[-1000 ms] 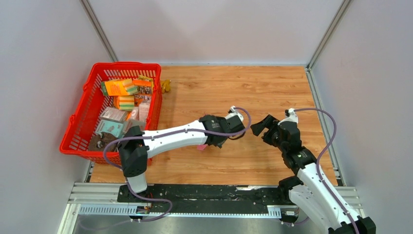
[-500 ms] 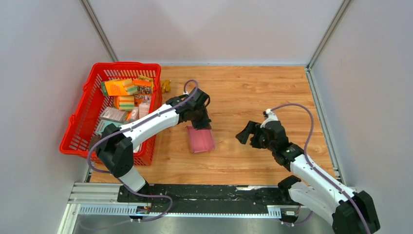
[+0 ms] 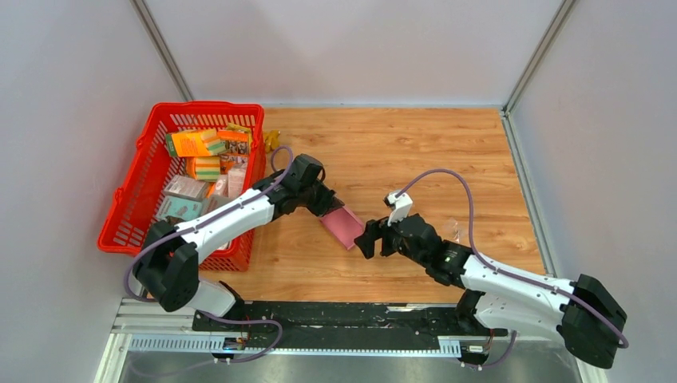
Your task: Fold the paper box
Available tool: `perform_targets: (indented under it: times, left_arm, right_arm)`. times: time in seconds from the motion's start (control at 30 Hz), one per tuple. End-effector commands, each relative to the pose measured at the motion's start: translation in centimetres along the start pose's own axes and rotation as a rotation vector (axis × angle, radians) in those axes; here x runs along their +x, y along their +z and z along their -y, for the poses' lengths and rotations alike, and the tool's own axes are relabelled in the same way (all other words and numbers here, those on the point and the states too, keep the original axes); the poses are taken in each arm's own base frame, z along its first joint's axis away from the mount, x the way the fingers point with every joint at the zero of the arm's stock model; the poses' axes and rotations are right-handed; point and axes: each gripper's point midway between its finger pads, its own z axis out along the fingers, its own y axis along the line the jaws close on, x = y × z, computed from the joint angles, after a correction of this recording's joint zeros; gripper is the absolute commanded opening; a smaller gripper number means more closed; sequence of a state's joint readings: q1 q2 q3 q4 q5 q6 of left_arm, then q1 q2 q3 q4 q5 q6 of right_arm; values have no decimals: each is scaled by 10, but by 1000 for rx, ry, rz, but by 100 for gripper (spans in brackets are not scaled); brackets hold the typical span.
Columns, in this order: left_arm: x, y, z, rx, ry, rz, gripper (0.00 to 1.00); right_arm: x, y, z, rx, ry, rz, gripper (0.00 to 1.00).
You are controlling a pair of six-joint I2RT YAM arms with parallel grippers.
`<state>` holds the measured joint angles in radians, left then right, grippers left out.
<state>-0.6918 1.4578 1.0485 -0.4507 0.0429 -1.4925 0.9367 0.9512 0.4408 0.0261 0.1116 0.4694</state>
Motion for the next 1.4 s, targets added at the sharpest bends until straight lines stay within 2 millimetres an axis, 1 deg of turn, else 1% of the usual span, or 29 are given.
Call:
perform_targets:
  times: [0.0,0.03,0.1,0.13,0.23,0.33,0.37,0.47,0.5,0.53,0.63,0.67,0.7,0.73,0.77,0.8,0.83,0.87,0.9,0.97,1.0,1.03,1.07,1.1,1.17,1.23,1.27,1.33,1.37]
  left_arm:
    - [-16,-13,28,151,-121,53,24]
    - [-17,-15,31,169,-123,57,29]
    - [-18,-18,31,187,-122,56,34]
    - [-21,-19,33,197,-124,58,36]
    - [-21,-23,32,216,-118,43,44]
    - [-22,-33,31,245,-60,45,53]
    - [-22,-41,35,268,-33,50,59]
    - [-19,-55,34,314,66,42,62]
    - [-11,-60,36,356,138,18,62]
    - [-9,-70,54,462,195,21,62]
    - [3,-94,68,583,433,11,62]
    - [5,-110,80,625,512,23,62]
    - [9,-116,79,636,660,36,62]
    - [12,-116,67,579,727,20,62]
    - [10,-130,73,583,802,52,62]
    - [4,-129,65,527,923,118,59]
    - [1,-127,51,457,978,131,58]
    - [-4,-132,47,438,1031,178,56]
    - [-18,-130,42,384,1098,257,53]
    - [-29,-123,30,341,1132,317,49]
    - [-40,-122,34,329,1150,388,47]
    - [-42,-119,35,332,1159,402,45]
    - [-38,-112,33,347,1177,388,42]
    - [-37,-114,48,415,1188,429,42]
    - [-34,-104,53,465,1193,436,41]
    - [-33,-103,63,508,1205,463,41]
    - [-38,-91,56,466,1193,463,40]
    - [-45,-82,57,453,1160,502,38]
    - [-45,-66,45,423,1165,479,33]
  right_arm:
    - [-39,10,19,163,-46,134,88]
    - [-44,14,15,154,-43,141,88]
    - [-39,24,16,170,-56,110,88]
    - [-46,27,14,174,-56,117,88]
    - [-46,42,21,232,-60,95,88]
    - [-43,51,26,267,-55,74,88]
    - [-46,53,26,273,-37,76,88]
    - [-38,56,30,288,-13,50,88]
    - [-36,57,31,288,-13,45,88]
    - [-34,59,33,293,-13,37,88]
    - [-29,61,31,282,-33,6,83]
    - [-28,60,31,284,-35,0,79]
    - [-29,60,31,288,-33,-2,78]
    - [-25,55,35,311,-30,-27,76]
    - [-25,54,38,327,-29,-29,75]
    - [-23,52,39,335,-26,-36,75]
    - [-23,50,41,357,-26,-49,75]
    - [-22,49,43,371,-22,-60,75]
    - [-22,48,44,383,-19,-71,75]
    - [-23,42,51,443,-24,-89,75]
    - [-23,40,54,462,-28,-92,75]
    - [-24,36,61,497,-47,-96,75]
    - [-31,35,60,505,-62,-84,76]
    - [-35,32,64,526,-99,-85,76]
    - [-46,31,69,569,-154,-82,76]
    - [-50,27,76,617,-214,-98,76]
    - [-55,28,74,609,-225,-94,76]
    - [-59,29,72,598,-266,-96,76]
    - [-63,30,71,592,-280,-91,76]
